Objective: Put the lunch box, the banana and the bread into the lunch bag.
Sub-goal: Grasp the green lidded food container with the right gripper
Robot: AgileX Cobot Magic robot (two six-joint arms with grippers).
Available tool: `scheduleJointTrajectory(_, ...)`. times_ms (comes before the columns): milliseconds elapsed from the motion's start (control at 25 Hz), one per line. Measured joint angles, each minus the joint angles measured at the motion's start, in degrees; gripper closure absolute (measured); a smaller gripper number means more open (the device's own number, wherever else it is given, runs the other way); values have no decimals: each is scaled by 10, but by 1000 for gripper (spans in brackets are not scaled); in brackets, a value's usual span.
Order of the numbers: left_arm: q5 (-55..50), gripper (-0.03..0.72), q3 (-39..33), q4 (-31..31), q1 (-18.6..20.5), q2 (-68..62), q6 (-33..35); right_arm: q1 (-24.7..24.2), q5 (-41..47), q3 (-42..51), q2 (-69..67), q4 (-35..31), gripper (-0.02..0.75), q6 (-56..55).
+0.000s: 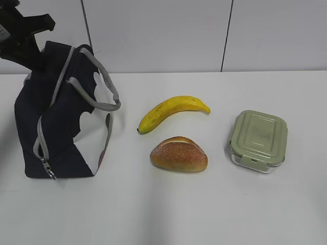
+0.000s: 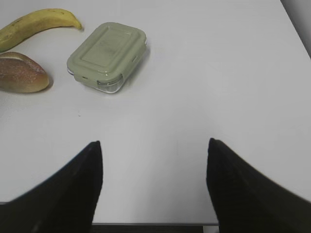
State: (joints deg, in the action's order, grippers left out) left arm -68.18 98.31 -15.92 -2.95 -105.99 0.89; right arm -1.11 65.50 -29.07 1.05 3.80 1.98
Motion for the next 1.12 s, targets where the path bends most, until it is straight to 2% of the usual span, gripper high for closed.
scheduleJointTrajectory(440, -11, 686, 0, -57, 0, 0, 44, 0, 0, 0, 0, 0, 242, 0)
scheduleJointTrajectory(880, -14, 686, 0, -57, 0, 0, 49, 0, 0, 0, 0, -6, 242, 0)
scheduleJointTrajectory(1120, -14, 687, 0, -57, 0, 0, 49, 0, -16, -5, -19, -46, 243, 0)
